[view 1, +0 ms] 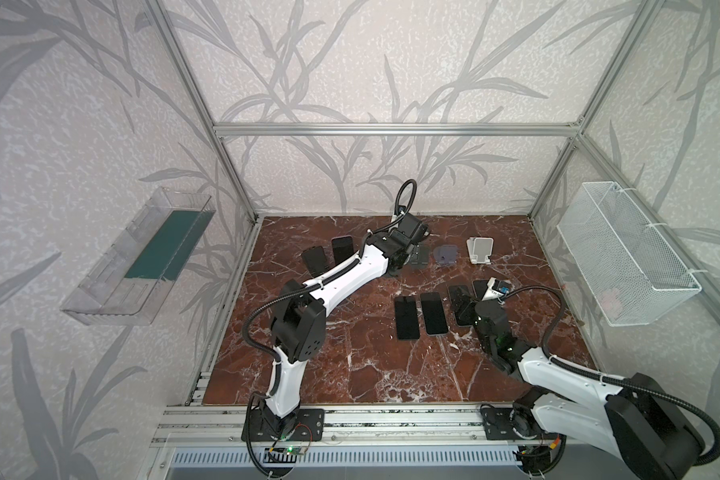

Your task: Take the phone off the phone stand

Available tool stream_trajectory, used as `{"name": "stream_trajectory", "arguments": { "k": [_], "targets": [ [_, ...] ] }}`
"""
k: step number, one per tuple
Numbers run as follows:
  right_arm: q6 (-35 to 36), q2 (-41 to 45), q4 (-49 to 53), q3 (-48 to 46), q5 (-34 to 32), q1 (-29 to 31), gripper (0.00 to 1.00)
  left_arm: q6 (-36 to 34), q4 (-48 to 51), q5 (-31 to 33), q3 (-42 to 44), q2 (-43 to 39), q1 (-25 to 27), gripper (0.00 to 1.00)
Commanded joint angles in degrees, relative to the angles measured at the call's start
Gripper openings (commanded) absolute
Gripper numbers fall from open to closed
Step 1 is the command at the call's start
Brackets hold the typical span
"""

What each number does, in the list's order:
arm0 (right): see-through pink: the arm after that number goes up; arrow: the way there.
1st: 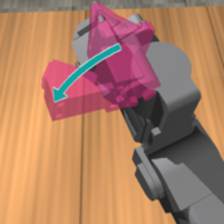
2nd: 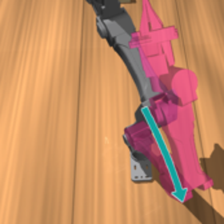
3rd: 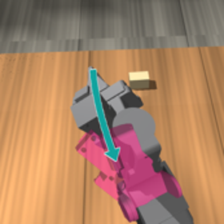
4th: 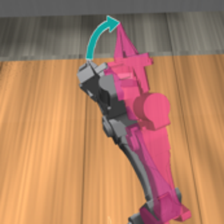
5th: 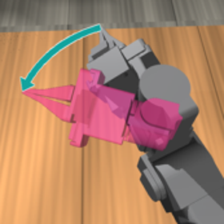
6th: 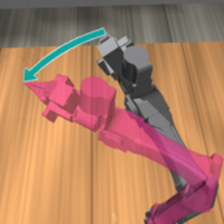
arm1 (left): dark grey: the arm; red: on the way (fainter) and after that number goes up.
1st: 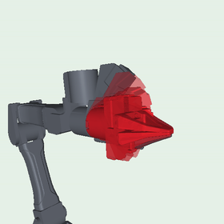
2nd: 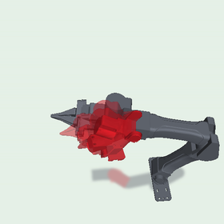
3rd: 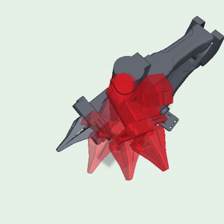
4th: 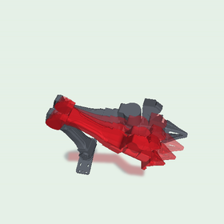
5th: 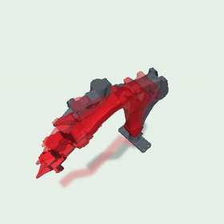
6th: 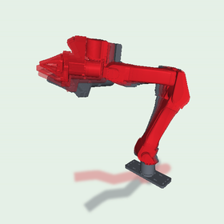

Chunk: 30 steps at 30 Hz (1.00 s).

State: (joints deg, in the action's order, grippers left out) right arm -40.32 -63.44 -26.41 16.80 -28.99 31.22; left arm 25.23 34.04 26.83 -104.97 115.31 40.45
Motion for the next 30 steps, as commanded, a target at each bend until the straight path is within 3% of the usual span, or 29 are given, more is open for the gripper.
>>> {"name": "stream_trajectory", "arguments": {
  "k": [1, 6, 30],
  "targets": [
    [-0.14, -0.95, -0.89, 0.34, 1.59, -0.22, 1.0, 2.78, 2.84, -4.22, -1.88, 0.62, -1.47, 0.99],
    [-0.42, -2.51, -1.18, 1.0, 3.09, -0.25, 1.0, 3.41, 1.07, -7.99, -1.44, 0.95, -2.77, 0.99],
    [0.19, -4.85, -0.52, 2.55, 4.69, -0.28, 1.0, 9.18, -2.3, -5.81, -6.47, 9.45, -4.98, 0.99]
  ]
}}
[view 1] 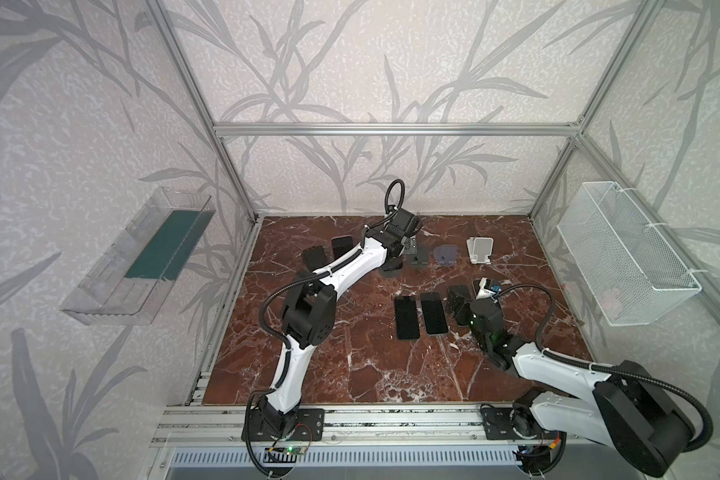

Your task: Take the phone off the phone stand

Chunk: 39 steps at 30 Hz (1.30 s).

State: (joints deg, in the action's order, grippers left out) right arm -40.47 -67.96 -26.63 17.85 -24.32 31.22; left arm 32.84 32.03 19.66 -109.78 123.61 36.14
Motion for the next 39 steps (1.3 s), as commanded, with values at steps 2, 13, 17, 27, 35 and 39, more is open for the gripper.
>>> {"name": "stream_trajectory", "arguments": {
  "k": [2, 13, 17, 27, 35, 39],
  "targets": [
    [0.41, -0.33, -0.35, 1.51, -0.02, -0.21, 1.0, 1.24, -0.81, 1.06, -1.66, 1.54, -0.85, 0.99],
    [0.24, -1.71, -0.79, 1.83, 0.8, -0.25, 1.0, 0.0, -5.94, -0.25, 0.88, 2.55, -0.85, 0.94],
    [0.28, -1.91, -0.88, 1.9, 0.75, -0.2, 1.0, -0.32, -6.41, 0.69, 0.78, 3.14, -0.76, 0.92],
    [0.3, -2.26, -1.13, 1.87, 1.11, -0.2, 1.0, -1.63, -7.84, 3.14, 2.37, 3.14, -0.46, 0.83],
    [0.14, -2.52, -1.23, 1.89, 1.09, -0.2, 1.0, -3.17, -8.98, 4.06, 4.04, 2.25, -0.32, 0.77],
    [0.13, -2.35, -1.23, 1.78, 1.24, -0.2, 1.0, -4.32, -8.86, 4.64, 4.17, 1.99, -0.15, 0.73]
  ]
}}
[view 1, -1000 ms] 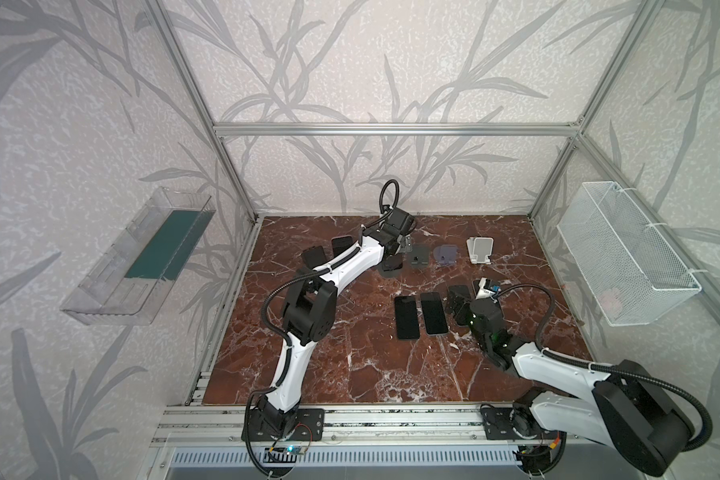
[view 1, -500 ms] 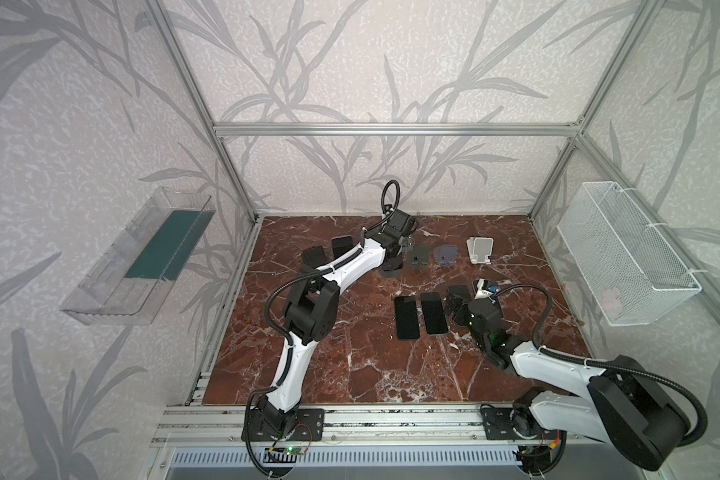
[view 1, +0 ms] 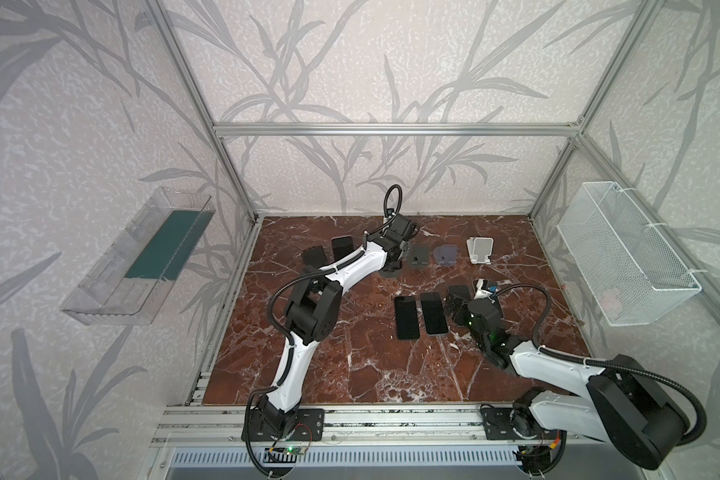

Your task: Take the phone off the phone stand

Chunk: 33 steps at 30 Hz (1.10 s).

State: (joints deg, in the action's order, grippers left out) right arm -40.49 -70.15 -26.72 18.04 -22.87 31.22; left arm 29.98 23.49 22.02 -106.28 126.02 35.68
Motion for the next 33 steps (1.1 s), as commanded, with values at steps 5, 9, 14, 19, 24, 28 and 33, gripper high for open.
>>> {"name": "stream_trajectory", "arguments": {
  "k": [5, 9, 14, 19, 24, 28, 33],
  "targets": [
    [0.06, -0.06, -1.14, 1.56, -0.07, -0.2, 1.0, -2.79, -1.11, 2.68, 2.03, -1.93, 0.62, 0.69],
    [-0.01, 0.11, -1.14, 1.56, -0.17, -0.27, 1.0, -4.15, -2.21, 3.12, 3.46, -3.48, 1.16, 0.67],
    [-0.18, 0.43, -0.95, 1.44, -0.07, -0.2, 1.0, -5.89, -3.26, 2.83, 5.03, -5.98, 1.81, 0.67],
    [-0.64, 0.98, -1.64, 0.68, -0.31, -0.24, 1.0, -7.51, -4.88, 1.89, 7.04, -9.25, 2.33, 0.65],
    [-0.64, 0.67, -1.67, 0.86, 0.02, -0.2, 1.0, -9.03, -5.58, 0.5, 8.57, -12.64, 2.77, 0.66],
    [-0.71, 0.39, -1.76, 0.96, 0.18, -0.24, 1.0, -9.78, -6.35, -0.08, 10.22, -15.34, 2.99, 0.66],
    [-0.69, 0.02, -1.76, 1.03, 0.3, -0.21, 1.0, -10.2, -6.78, -0.58, 11.86, -17.69, 2.99, 0.66]
  ]
}}
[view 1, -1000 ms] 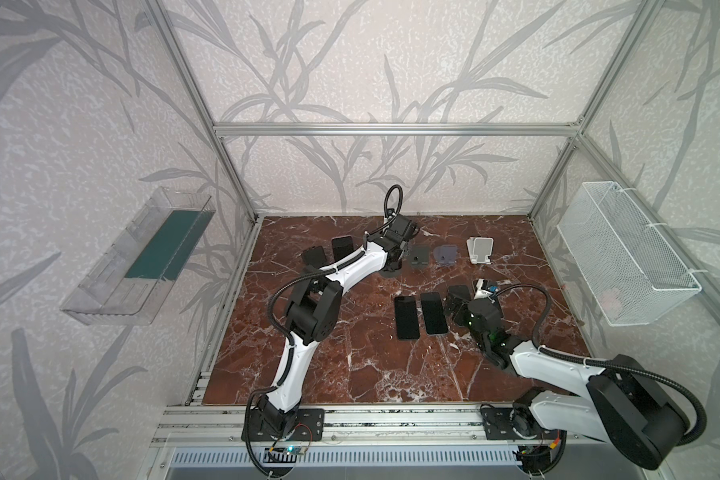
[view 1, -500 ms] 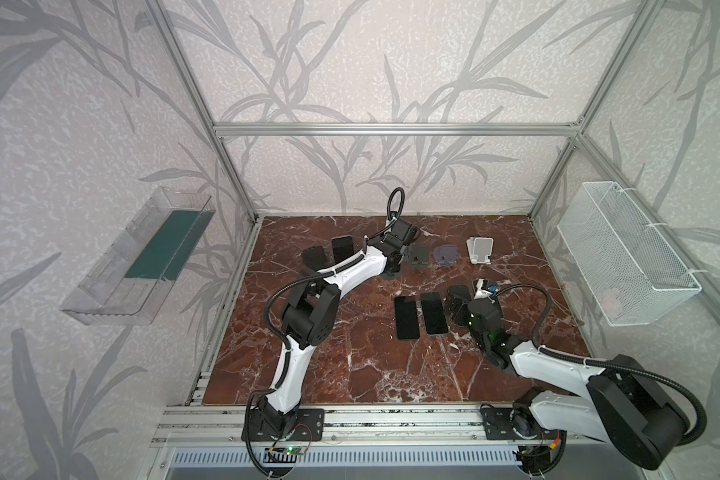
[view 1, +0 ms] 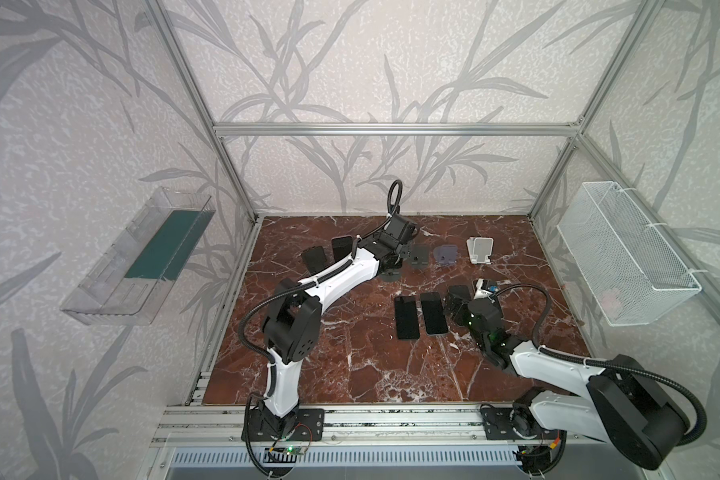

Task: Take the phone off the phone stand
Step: 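Carry the held phone nearer the robot over the flat phones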

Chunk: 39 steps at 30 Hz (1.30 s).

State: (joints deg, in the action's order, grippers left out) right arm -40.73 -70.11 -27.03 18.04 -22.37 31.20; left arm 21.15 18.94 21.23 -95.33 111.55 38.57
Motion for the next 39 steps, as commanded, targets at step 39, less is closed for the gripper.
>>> {"name": "stream_trajectory", "arguments": {
  "k": [39],
  "targets": [
    [2.5, -6.58, -5.08, 3.05, 4.94, 1.4, 0.96, 11.49, 3.96, -14.22, 29.81, -11.57, 3.37, 0.63]
  ]
}}
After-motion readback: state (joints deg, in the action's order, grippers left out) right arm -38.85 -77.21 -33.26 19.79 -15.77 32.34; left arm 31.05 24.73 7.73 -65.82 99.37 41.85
